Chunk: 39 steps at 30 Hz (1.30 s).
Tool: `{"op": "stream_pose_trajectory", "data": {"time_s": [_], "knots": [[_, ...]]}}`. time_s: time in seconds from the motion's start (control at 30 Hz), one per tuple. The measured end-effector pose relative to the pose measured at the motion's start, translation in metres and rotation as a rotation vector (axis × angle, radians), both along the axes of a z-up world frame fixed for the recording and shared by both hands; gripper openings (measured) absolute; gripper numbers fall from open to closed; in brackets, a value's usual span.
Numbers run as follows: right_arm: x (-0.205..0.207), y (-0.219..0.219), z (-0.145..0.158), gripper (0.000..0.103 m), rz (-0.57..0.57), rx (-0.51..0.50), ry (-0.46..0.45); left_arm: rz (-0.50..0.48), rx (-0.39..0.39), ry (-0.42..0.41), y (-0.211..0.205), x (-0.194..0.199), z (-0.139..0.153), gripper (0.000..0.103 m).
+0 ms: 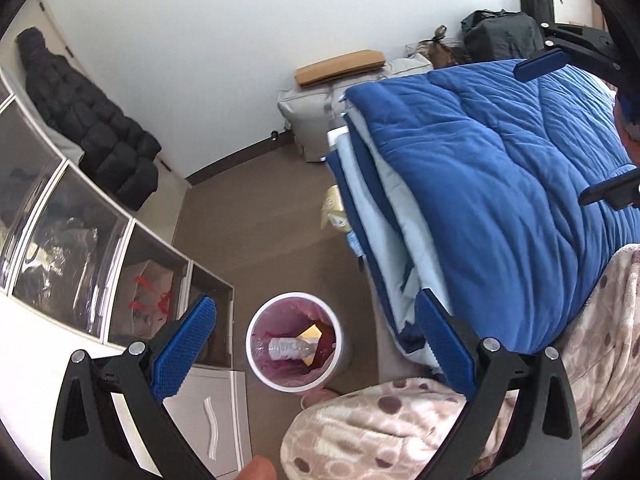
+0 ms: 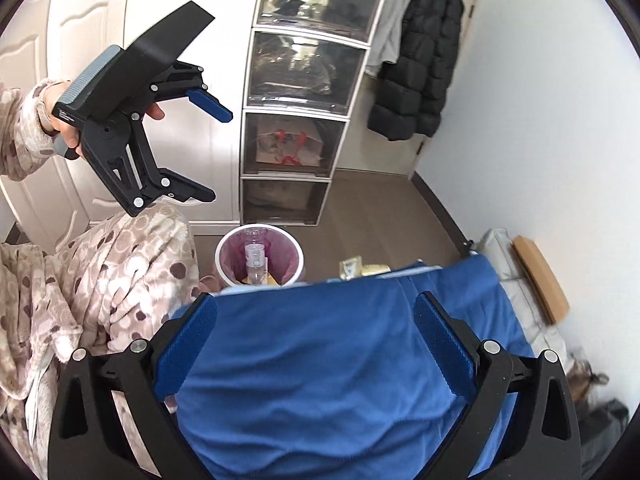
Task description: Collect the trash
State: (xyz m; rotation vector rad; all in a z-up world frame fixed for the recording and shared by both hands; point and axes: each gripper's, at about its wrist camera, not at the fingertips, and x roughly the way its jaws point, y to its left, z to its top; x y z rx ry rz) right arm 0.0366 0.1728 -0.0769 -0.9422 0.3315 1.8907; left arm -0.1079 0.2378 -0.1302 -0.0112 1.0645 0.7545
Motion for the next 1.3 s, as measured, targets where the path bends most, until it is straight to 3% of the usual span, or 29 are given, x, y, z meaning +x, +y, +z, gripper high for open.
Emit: {"op": "stream_pose_trajectory", "data": {"time_s": [0.27, 0.57, 1.3], "knots": [[-0.052, 0.054, -0.018, 0.096, 0.102, -0.027, -0.055, 0.088, -0.010, 0.008, 0.030, -0.049, -0.008, 0.098], [-0.087, 0.079, -0.024, 0.096, 0.161, -0.045, -0.120, 0.136, 0.023, 0.006, 0.042, -0.080, -0.010, 0.098], [-0.094, 0.084, -0.030, 0.096, 0.193, -0.067, -0.150, 0.155, 0.033, 0.023, 0.049, -0.092, -0.014, 0.098]]}}
